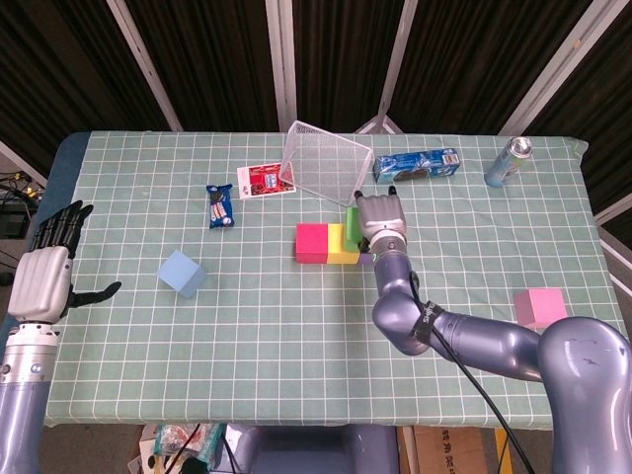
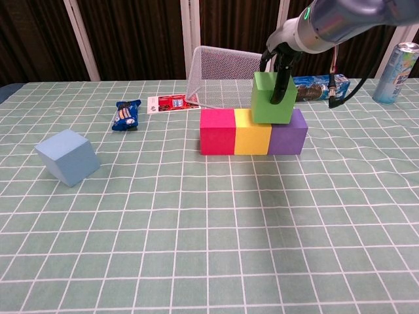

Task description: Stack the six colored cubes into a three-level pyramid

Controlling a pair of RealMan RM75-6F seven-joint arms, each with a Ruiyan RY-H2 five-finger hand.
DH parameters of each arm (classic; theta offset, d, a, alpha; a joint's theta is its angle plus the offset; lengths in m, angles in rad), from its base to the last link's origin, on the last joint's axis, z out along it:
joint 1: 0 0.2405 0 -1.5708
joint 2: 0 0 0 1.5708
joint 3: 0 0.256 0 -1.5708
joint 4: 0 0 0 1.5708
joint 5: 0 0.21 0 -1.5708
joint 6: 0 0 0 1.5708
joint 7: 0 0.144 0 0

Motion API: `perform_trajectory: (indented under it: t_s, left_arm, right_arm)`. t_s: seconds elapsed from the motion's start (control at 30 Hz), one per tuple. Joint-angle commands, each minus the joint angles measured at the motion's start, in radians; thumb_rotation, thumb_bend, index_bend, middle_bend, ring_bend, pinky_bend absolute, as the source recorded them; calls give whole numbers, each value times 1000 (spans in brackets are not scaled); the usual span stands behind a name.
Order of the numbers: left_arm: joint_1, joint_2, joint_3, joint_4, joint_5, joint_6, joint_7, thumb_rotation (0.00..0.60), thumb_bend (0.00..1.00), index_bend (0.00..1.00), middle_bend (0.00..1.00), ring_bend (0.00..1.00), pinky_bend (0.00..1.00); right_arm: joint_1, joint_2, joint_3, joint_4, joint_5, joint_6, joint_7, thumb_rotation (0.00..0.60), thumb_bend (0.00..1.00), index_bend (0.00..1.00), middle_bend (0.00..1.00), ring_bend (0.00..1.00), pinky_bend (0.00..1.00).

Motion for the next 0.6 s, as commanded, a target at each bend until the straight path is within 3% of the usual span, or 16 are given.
perform_trajectory:
  t_s: [0.03,0.6]
  left_arm:
    - [0,0,1,0,0,0,1,600,102,0,0,0,0]
    - [0,-1,3,-1,5,4,4,600,102,0,0,0,0]
  right_arm:
    - [-2,1,-1,1,-1,-5,-5,600,291,135,413,287,0]
    - [-9,-1,-18,10,-46,-8,-24,600,290,134,413,287,0]
